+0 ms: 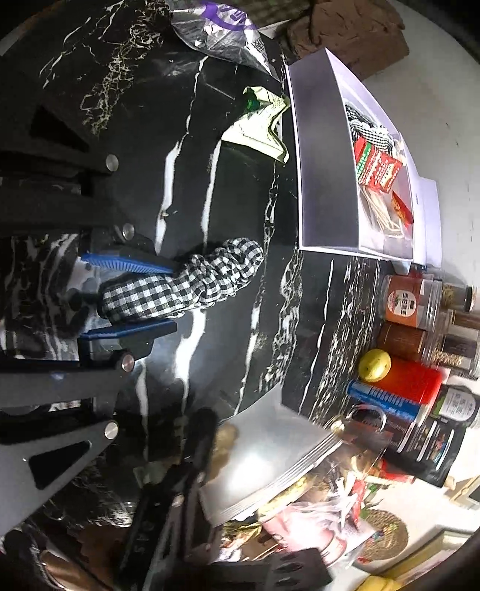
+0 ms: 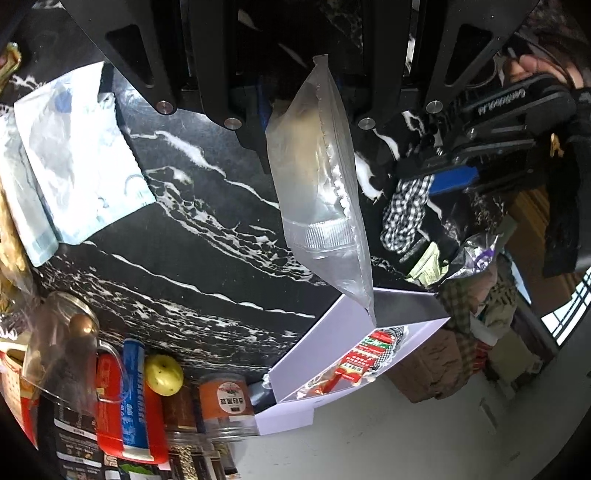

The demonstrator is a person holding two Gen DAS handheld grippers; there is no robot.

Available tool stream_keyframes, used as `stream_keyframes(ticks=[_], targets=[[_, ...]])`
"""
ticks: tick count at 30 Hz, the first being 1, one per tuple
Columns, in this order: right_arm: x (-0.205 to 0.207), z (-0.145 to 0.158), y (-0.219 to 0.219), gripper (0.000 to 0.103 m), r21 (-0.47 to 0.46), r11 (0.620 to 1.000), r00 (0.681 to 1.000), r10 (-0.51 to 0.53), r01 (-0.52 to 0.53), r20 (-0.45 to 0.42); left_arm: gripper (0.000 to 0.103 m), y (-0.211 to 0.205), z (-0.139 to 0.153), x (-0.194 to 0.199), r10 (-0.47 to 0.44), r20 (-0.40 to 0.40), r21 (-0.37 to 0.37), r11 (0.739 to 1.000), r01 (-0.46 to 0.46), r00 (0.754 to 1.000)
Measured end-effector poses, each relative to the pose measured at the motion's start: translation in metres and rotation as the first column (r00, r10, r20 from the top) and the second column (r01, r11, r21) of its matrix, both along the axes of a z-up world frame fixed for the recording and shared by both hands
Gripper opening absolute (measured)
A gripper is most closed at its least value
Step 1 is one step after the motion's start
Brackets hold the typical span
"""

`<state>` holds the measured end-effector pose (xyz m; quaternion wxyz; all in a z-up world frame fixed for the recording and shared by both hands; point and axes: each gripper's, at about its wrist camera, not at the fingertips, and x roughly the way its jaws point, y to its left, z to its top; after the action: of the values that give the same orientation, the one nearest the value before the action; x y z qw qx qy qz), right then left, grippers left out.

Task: Organize soft objects
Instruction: 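Grasp the gingham scrunchie with the left tool, then lift the gingham scrunchie and clear bag and carry them over the white box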

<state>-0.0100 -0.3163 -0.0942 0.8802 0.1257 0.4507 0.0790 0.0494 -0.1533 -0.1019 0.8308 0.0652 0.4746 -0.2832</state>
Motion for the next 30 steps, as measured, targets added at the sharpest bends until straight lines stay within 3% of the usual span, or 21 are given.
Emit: stream_keyframes(ticks=[9,14,17,21,30], targets=[[0.0,-0.001,0.002,0.026,0.01,1.0,1.0,0.013,-0.013,-0.002,0.025,-0.013,-0.001,0.013,0.046,0.01,0.057,0.997,-0.047,0.999],[0.0,0.0,0.001,0.026,0.001,1.0,1.0,0.011,-0.011,-0.002,0.025,-0.003,0.004,0.013,0.061,0.015,-0.039,0.997,-0.061,0.998],[0.001,-0.001,0.0,0.026,0.004,1.0,1.0,0.012,-0.012,-0.002,0.025,-0.006,0.005,0.016,0.07,0.026,-0.008,0.998,-0.07,0.997],[0.002,-0.001,0.0,0.026,0.009,1.0,1.0,0.015,-0.015,-0.005,0.025,-0.008,0.0,0.024,0.073,-0.022,-0.006,0.997,-0.073,0.997],[0.004,-0.004,-0.001,0.026,0.014,1.0,1.0,0.013,-0.013,-0.014,0.027,-0.019,-0.003,0.033,0.092,0.044,0.041,0.995,-0.094,0.995]])
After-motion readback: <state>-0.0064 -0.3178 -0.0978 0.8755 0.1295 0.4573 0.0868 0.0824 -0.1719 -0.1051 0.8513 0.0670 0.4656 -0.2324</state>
